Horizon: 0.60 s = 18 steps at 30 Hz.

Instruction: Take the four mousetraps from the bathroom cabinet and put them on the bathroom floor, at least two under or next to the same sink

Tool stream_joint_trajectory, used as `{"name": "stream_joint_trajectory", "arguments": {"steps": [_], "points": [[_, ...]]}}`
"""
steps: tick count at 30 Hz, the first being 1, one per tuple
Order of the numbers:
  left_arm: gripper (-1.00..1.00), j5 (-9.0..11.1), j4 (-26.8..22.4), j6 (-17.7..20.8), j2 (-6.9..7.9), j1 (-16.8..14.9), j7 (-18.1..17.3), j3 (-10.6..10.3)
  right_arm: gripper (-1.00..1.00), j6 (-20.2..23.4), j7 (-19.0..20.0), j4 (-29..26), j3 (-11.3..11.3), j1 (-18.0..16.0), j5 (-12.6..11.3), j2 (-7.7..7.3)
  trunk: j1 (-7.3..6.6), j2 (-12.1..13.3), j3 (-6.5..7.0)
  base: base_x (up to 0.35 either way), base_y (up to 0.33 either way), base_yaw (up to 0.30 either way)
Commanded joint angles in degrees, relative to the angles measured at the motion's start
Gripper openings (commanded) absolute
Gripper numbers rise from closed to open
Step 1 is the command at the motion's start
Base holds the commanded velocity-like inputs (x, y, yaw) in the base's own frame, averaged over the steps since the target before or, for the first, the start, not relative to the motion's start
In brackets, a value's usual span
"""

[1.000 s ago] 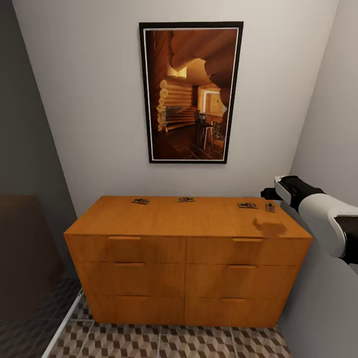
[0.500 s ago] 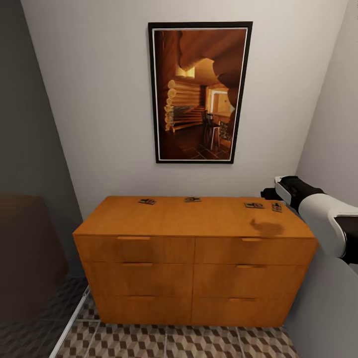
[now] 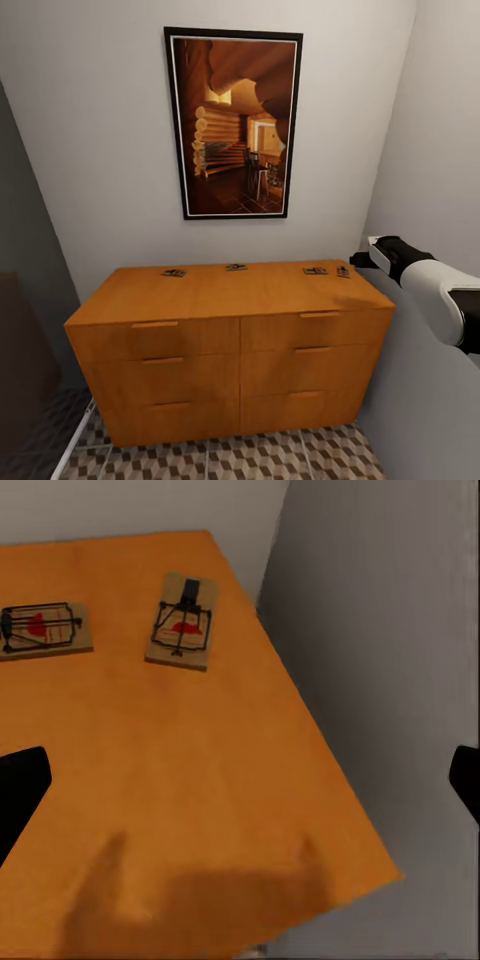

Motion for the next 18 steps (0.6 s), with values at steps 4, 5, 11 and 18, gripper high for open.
{"name": "stream_joint_trajectory", "arguments": {"steps": [4,5,11,18], "points": [[1.00,0.05,0.23,-0.39,0.00,-0.10,0.00,0.10,1.00,0.38,0.03,-0.10,0.44,-0.04,0.01,0.05,0.00,-0.04,-0.06,0.000,0.000,-0.290],[1.00,0.05,0.23,-0.39,-0.01,-0.10,0.00,0.10,1.00,0.38,0.03,-0.10,0.44,-0.03,0.01,0.05,0.00,-0.04,-0.06,0.000,0.000,-0.291],[1.00,0.05,0.23,-0.39,0.00,-0.10,0.00,0.10,1.00,0.38,0.03,-0.10,0.44,-0.02,0.01,0.09,0.00,-0.04,-0.06,0.000,0.000,-0.239],[1.00,0.03,0.23,-0.39,-0.02,-0.10,0.00,0.10,1.00,0.38,0.03,-0.10,0.44,-0.01,0.01,0.09,0.00,-0.04,-0.06,0.000,0.011,-0.069]]}}
